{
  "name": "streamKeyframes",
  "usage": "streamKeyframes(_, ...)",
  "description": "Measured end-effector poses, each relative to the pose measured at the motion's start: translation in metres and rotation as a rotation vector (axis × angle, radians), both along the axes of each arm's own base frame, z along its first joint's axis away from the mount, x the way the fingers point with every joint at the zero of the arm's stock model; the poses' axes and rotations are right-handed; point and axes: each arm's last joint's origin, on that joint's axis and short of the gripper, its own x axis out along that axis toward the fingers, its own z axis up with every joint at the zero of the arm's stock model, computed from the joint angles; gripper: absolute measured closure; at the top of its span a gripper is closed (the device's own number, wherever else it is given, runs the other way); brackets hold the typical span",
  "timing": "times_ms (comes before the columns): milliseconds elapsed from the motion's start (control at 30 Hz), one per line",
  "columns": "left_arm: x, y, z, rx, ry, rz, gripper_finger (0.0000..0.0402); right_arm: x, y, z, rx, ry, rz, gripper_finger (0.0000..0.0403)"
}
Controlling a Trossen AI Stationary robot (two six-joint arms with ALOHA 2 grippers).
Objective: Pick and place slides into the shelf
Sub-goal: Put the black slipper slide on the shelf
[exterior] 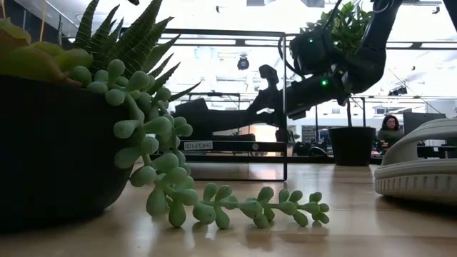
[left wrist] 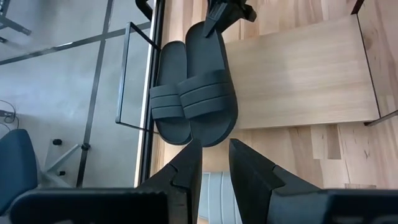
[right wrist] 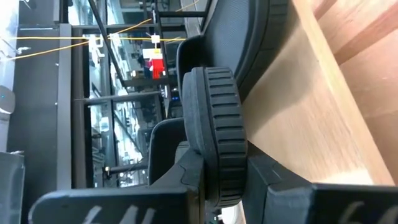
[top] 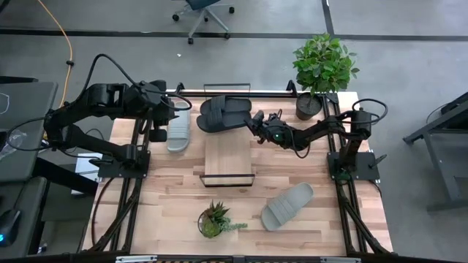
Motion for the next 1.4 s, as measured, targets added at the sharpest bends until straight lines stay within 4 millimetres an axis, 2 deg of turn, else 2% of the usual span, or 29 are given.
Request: streamKeyframes(1400, 0.0, -0.001, 0.0, -0.013, 0.005, -0.01, 0.0332, -0.006, 0.001, -0.011, 0.034, 0.102, -0.041, 0.0357)
